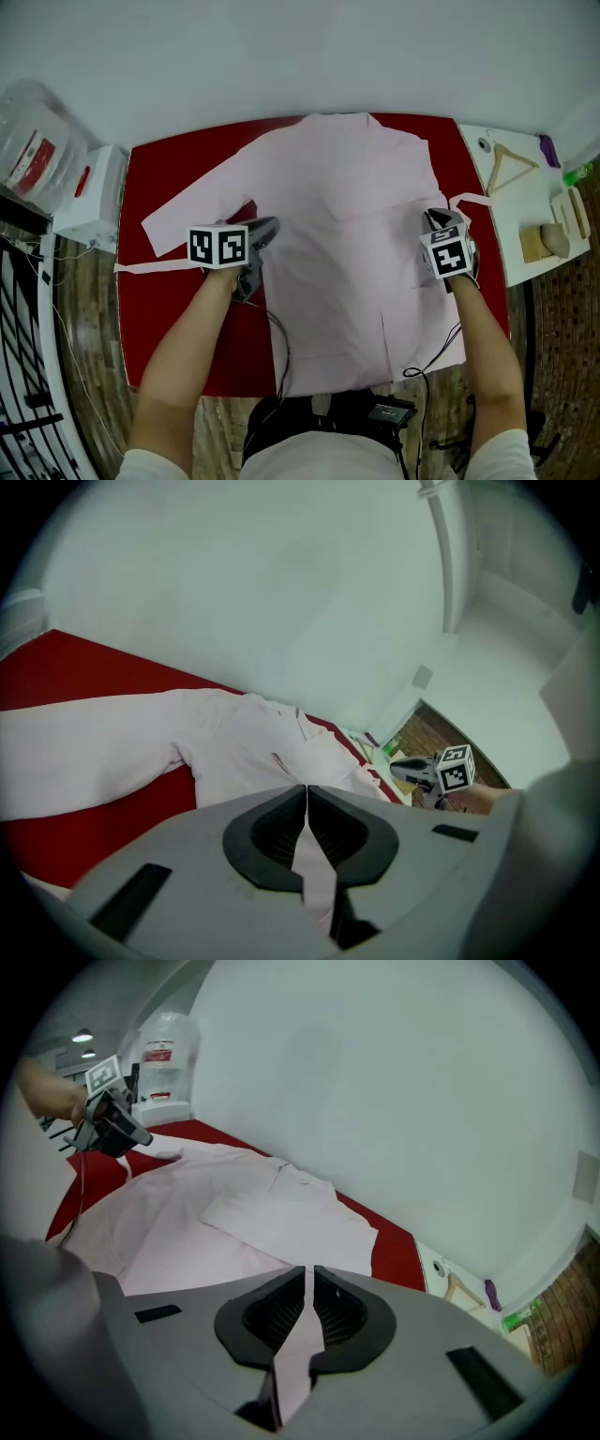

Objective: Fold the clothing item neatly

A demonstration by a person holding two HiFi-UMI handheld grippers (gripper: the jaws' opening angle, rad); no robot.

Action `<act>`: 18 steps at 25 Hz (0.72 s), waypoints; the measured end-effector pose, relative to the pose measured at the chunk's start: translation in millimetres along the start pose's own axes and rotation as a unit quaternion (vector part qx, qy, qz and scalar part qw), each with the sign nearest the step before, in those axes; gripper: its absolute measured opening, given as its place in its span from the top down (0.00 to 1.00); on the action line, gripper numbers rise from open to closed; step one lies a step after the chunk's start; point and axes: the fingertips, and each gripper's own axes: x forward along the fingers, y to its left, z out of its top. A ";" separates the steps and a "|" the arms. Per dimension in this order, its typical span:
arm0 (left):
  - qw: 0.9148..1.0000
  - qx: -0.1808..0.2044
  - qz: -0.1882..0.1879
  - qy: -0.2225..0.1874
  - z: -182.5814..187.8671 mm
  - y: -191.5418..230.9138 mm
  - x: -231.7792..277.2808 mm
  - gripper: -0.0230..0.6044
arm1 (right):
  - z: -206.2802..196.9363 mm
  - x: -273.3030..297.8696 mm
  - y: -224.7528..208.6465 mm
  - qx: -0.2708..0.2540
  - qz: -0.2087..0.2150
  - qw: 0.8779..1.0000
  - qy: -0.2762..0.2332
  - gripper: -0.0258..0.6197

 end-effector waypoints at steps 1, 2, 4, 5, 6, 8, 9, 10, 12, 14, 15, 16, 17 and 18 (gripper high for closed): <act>1.000 0.000 -0.001 -0.006 0.2 -2.1 -5.8 0.94 | 3.5 -3.7 3.0 -0.006 0.001 1.000 -0.001 0.93; 1.000 -0.001 -0.001 -0.012 0.9 -3.9 -11.6 0.94 | 7.2 -6.9 5.4 -0.013 0.003 1.000 -0.003 0.93; 1.000 -0.004 0.003 -0.026 2.1 -5.6 -23.2 0.94 | 14.5 -12.0 8.8 -0.029 0.007 1.000 -0.007 0.93; 0.999 -0.006 0.007 -0.032 2.0 -5.5 -28.9 0.94 | 17.8 -13.6 10.0 -0.039 0.009 0.999 -0.008 0.93; 0.999 -0.008 0.012 -0.039 1.7 -5.0 -34.6 0.94 | 21.2 -14.7 10.7 -0.049 0.011 0.999 -0.010 0.93; 0.998 -0.013 0.024 -0.053 1.5 -3.0 -46.0 0.94 | 30.5 -15.4 11.5 -0.066 0.016 0.998 -0.017 0.93; 0.998 -0.016 0.030 -0.061 1.3 -2.1 -52.1 0.94 | 35.8 -15.5 12.8 -0.074 0.020 0.997 -0.022 0.93; 0.997 -0.019 0.038 -0.069 0.7 -1.3 -58.4 0.94 | 40.7 -15.5 15.1 -0.083 0.025 0.996 -0.026 0.93; 0.995 -0.027 0.053 -0.085 -1.2 0.9 -71.3 0.94 | 48.8 -14.4 21.1 -0.103 0.035 0.994 -0.032 0.93; 0.992 -0.038 0.067 -0.097 -4.9 5.8 -84.4 0.94 | 57.1 -12.7 29.2 -0.116 0.045 0.992 -0.038 0.93; 0.991 -0.044 0.074 -0.103 -7.6 9.4 -91.1 0.94 | 61.4 -12.1 34.7 -0.120 0.050 0.991 -0.041 0.93; 0.990 -0.050 0.080 -0.109 -10.4 13.8 -98.3 0.94 | 65.7 -11.6 41.2 -0.123 0.055 0.990 -0.044 0.93; 0.988 -0.055 0.086 -0.114 -13.0 18.6 -105.7 0.94 | 70.1 -11.0 48.9 -0.128 0.060 0.989 -0.046 0.93; 0.987 -0.059 0.091 -0.119 -15.6 24.0 -113.3 0.94 | 74.7 -10.6 57.3 -0.134 0.065 0.988 -0.048 0.93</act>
